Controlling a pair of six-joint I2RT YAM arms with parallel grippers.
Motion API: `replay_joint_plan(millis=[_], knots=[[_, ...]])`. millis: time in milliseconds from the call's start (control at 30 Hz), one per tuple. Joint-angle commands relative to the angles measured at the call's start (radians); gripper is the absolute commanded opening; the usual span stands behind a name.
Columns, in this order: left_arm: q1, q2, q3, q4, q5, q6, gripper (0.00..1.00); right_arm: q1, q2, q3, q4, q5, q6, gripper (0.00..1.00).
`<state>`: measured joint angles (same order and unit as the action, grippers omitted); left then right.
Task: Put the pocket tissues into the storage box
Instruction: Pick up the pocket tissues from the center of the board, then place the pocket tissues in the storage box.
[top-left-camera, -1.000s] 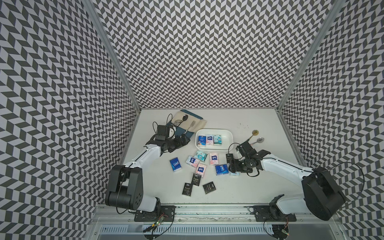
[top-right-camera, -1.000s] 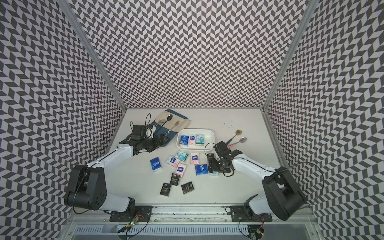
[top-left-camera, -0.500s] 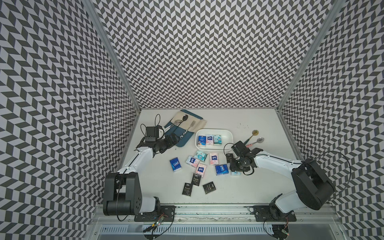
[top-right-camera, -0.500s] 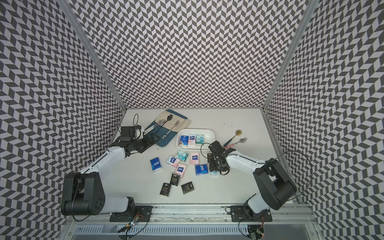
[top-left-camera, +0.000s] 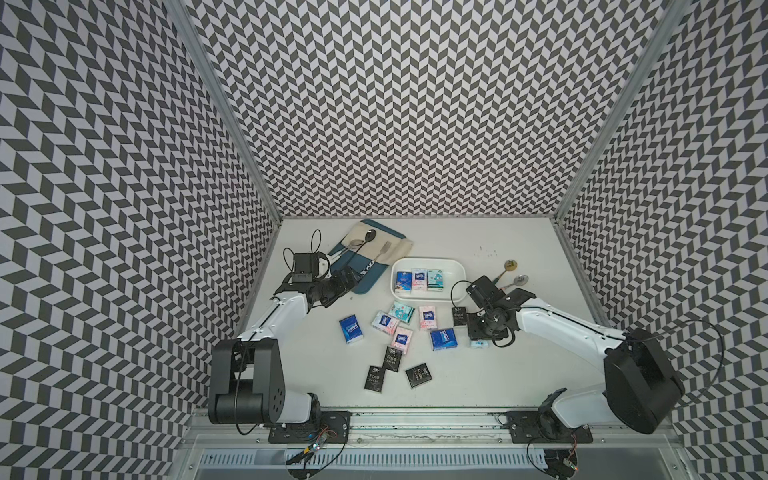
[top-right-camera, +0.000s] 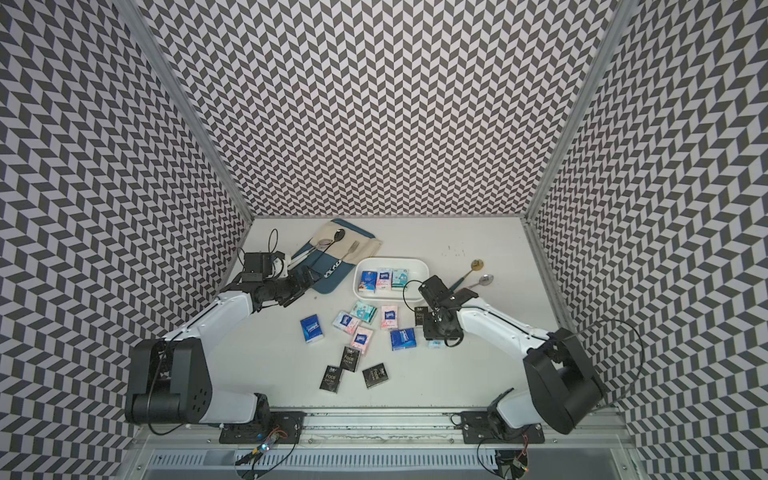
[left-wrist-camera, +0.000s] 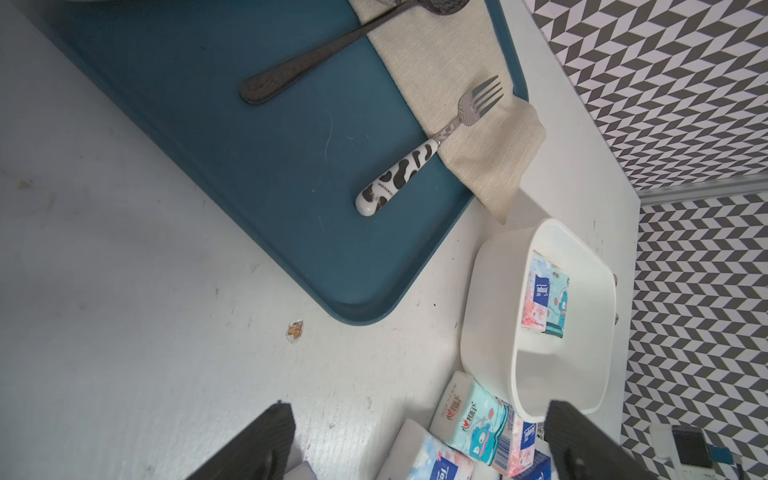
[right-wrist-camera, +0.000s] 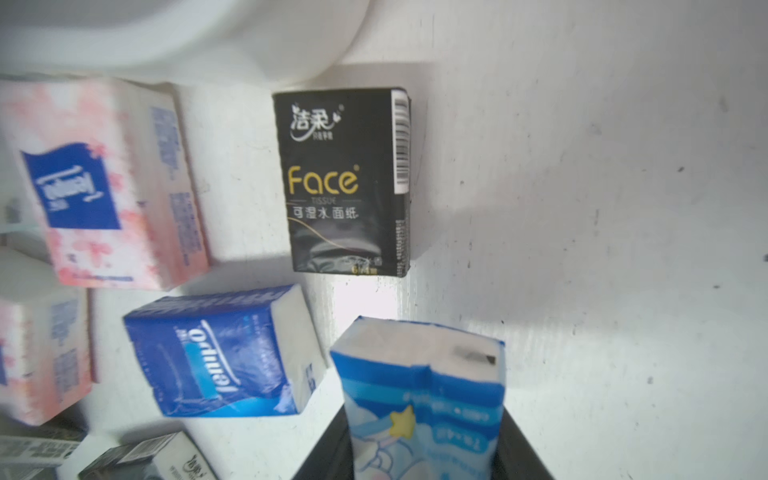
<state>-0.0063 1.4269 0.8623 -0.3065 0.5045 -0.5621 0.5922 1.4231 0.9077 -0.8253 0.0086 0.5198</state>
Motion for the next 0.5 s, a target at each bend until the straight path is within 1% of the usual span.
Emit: replay_joint_plan(millis=[0,200,367,467], knots=[[-0.010,0.015,0.055,0.041,0.024,-0.021,1.00,-0.006,-0.025,0.095,-0.079,0.040,-0.012,0.44],[-0.033,0.029,0.080,0.037,0.030,-0.024,1.00,-0.012,0.092,0.312,-0.085,0.064,-0.058,0.44],[-0.053,0.020,0.067,0.029,0.025,-0.019,1.00,-0.029,0.253,0.500,-0.029,0.109,-0.097,0.44],[-0.057,0.014,0.056,0.023,0.023,-0.013,1.00,-0.057,0.362,0.593,0.001,0.115,-0.121,0.44]])
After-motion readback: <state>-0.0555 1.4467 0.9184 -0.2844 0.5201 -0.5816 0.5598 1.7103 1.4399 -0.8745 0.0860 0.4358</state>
